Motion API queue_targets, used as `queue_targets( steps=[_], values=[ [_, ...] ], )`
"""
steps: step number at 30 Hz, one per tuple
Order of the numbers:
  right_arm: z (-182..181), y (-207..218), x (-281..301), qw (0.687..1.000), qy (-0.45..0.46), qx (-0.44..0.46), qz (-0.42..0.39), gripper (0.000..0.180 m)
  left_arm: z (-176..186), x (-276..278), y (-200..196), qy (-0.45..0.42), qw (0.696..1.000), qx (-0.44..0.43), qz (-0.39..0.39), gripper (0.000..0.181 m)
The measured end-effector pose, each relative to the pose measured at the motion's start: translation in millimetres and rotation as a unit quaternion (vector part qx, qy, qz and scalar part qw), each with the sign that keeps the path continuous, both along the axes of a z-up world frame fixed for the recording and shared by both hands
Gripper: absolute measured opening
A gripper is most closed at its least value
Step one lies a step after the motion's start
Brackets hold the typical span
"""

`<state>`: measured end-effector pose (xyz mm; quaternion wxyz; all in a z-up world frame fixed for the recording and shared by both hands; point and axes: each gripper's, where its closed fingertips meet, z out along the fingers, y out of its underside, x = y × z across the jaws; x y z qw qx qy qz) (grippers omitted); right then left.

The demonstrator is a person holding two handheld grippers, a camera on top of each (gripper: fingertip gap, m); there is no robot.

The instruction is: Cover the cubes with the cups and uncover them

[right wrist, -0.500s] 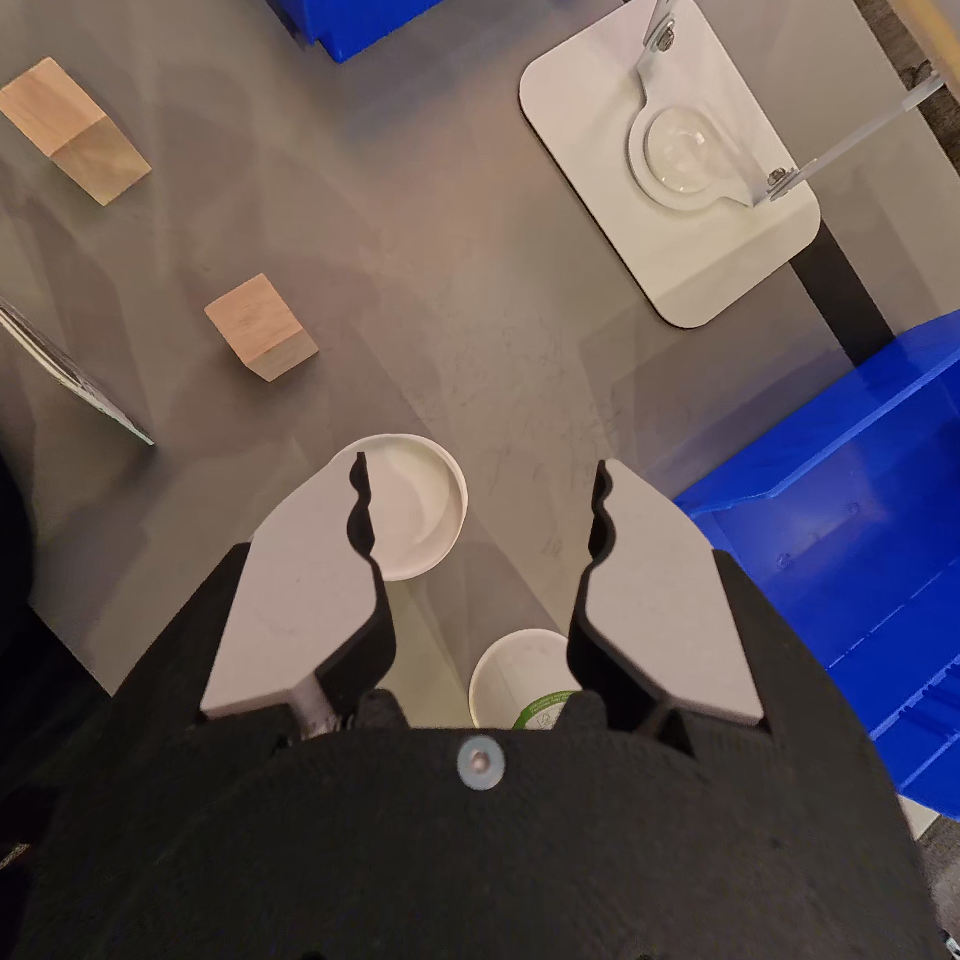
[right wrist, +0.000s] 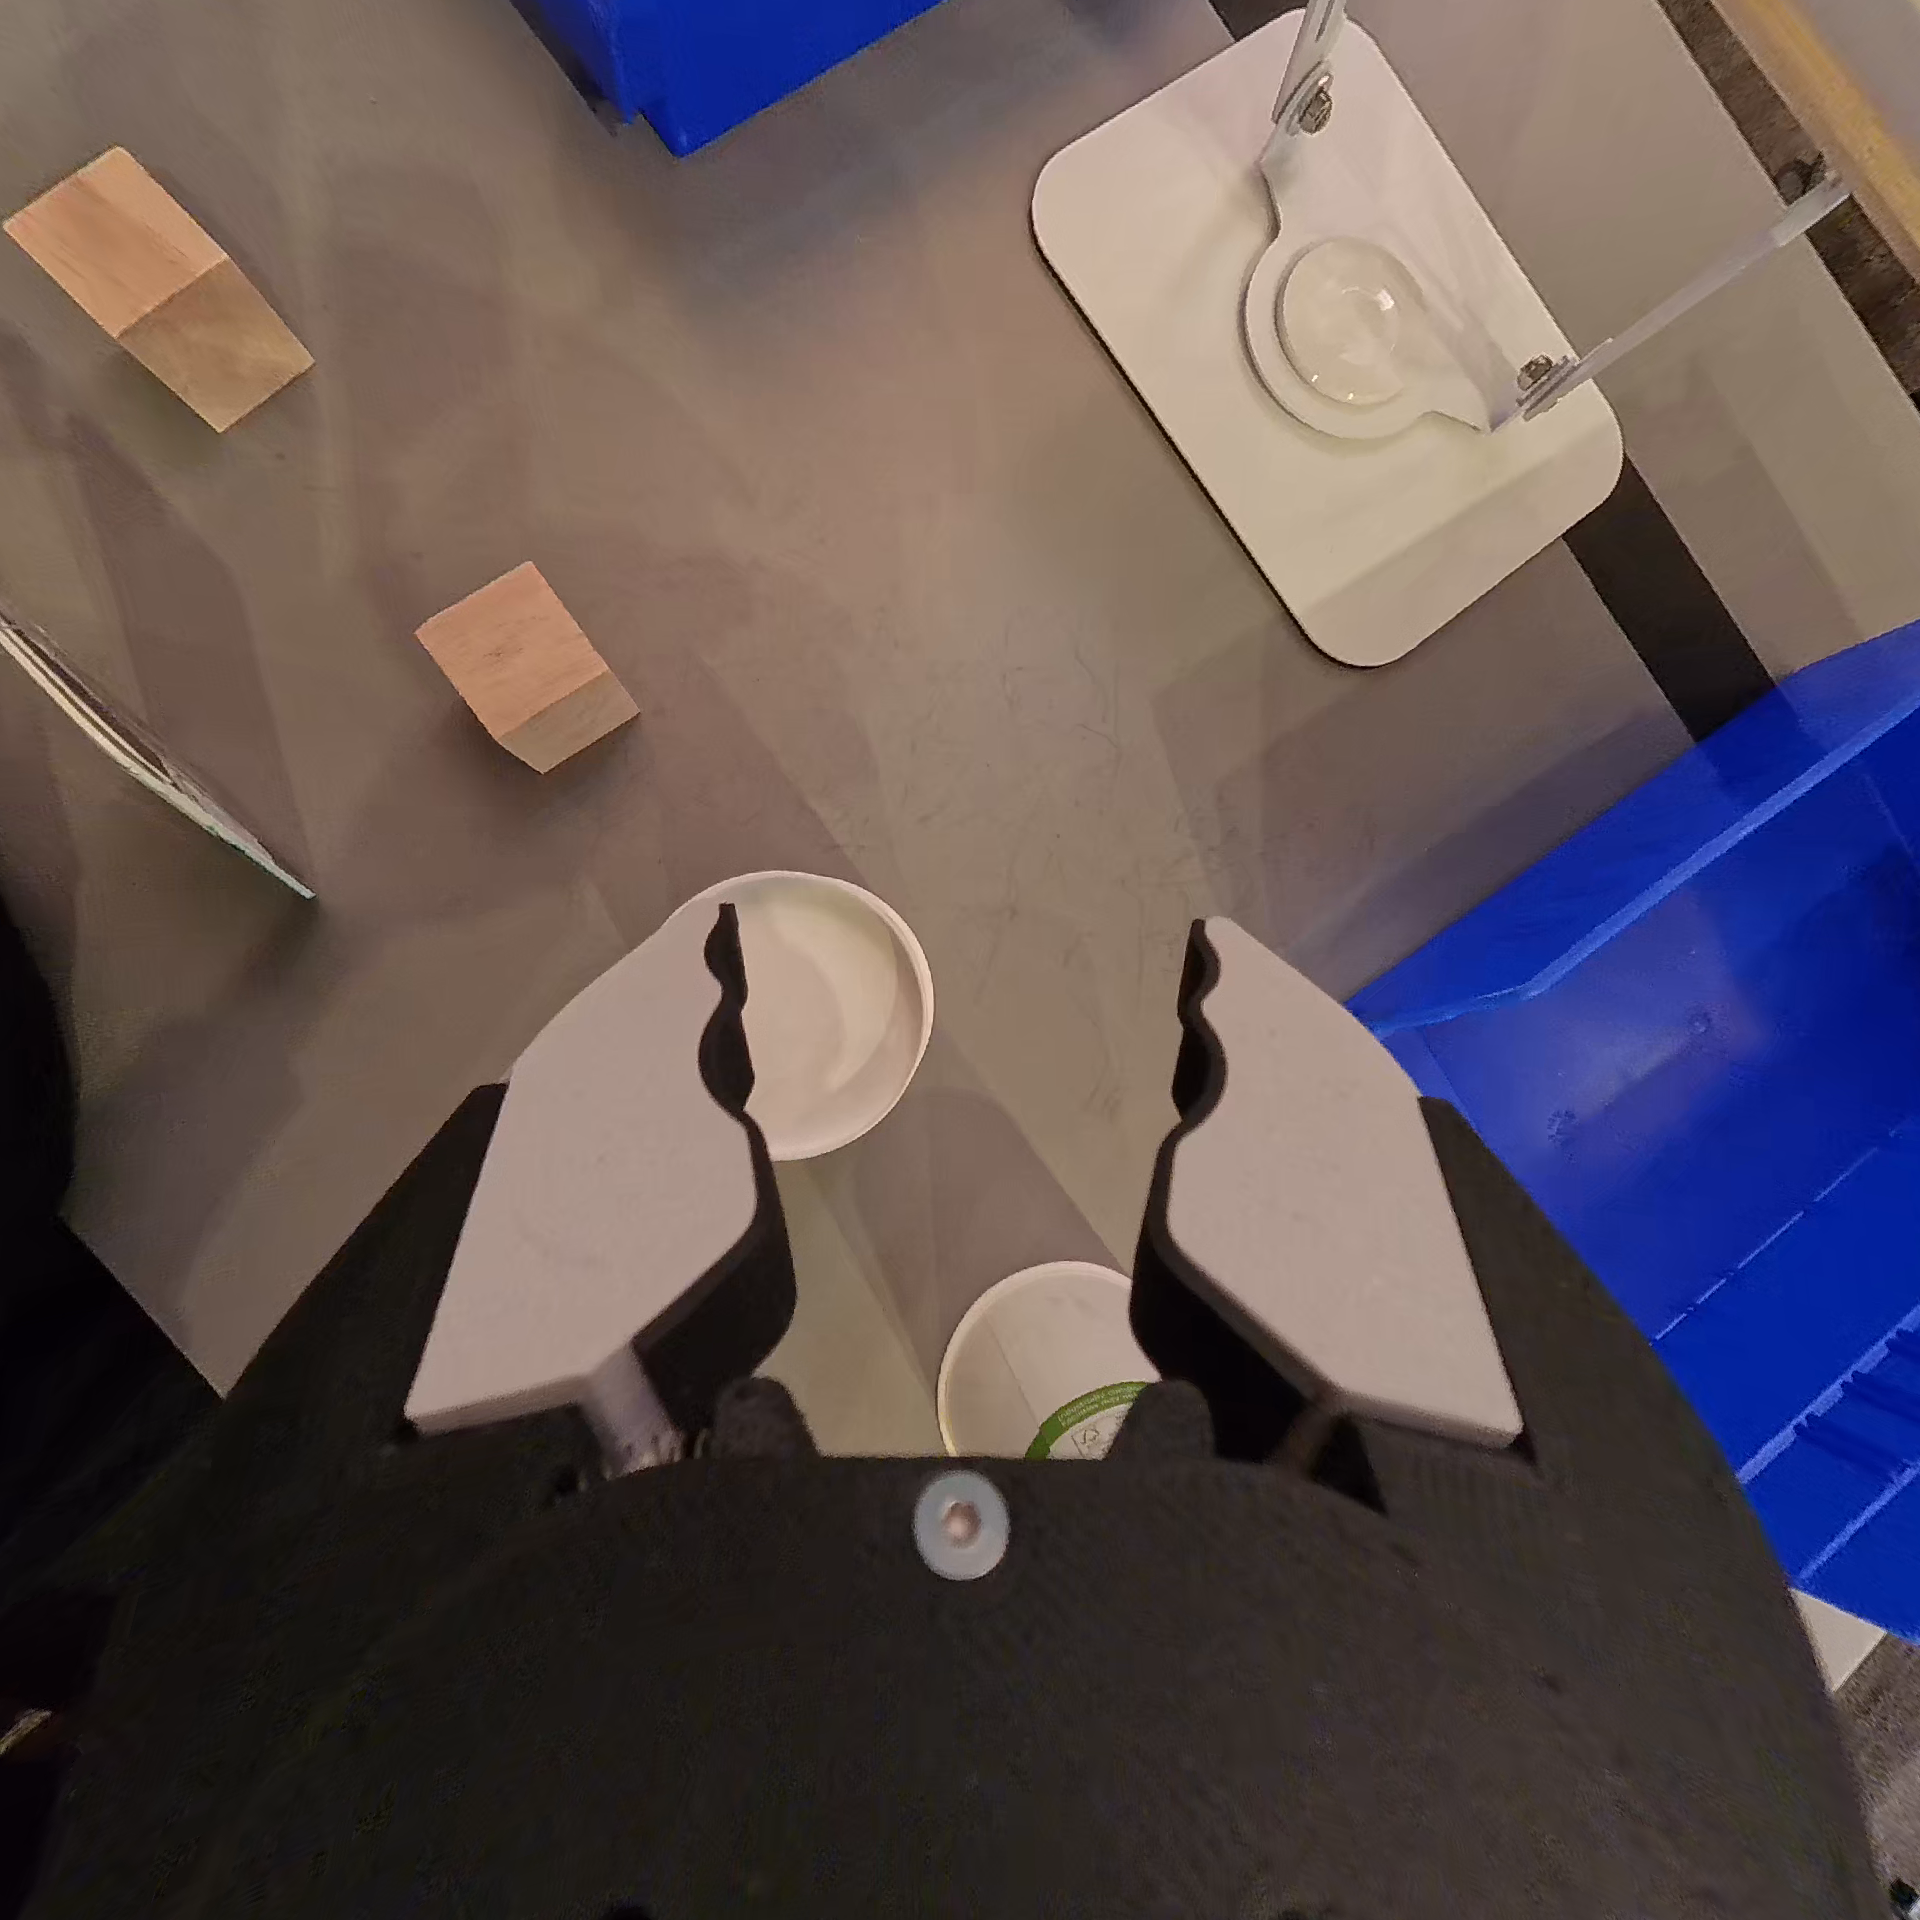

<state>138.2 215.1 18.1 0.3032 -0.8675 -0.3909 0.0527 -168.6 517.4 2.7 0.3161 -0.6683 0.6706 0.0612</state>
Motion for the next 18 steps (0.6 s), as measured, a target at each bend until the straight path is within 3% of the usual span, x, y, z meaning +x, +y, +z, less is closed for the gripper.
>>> queue_targets(
  steps=[11, 18],
  values=[
    [3.8, -1.2, 0.3, 1.0, 0.003, 0.007, 0.0, 0.081, 18.3, 3.0, -2.6, 0.004, 0.999, 0.047, -0.005, 0.003],
    [11.8, 1.0, 2.3, 1.0, 0.006, 0.022, -0.004, 0.082, 48.8, 2.6, -1.9, -0.009, 0.996, 0.09, -0.002, 0.003]
  ],
)
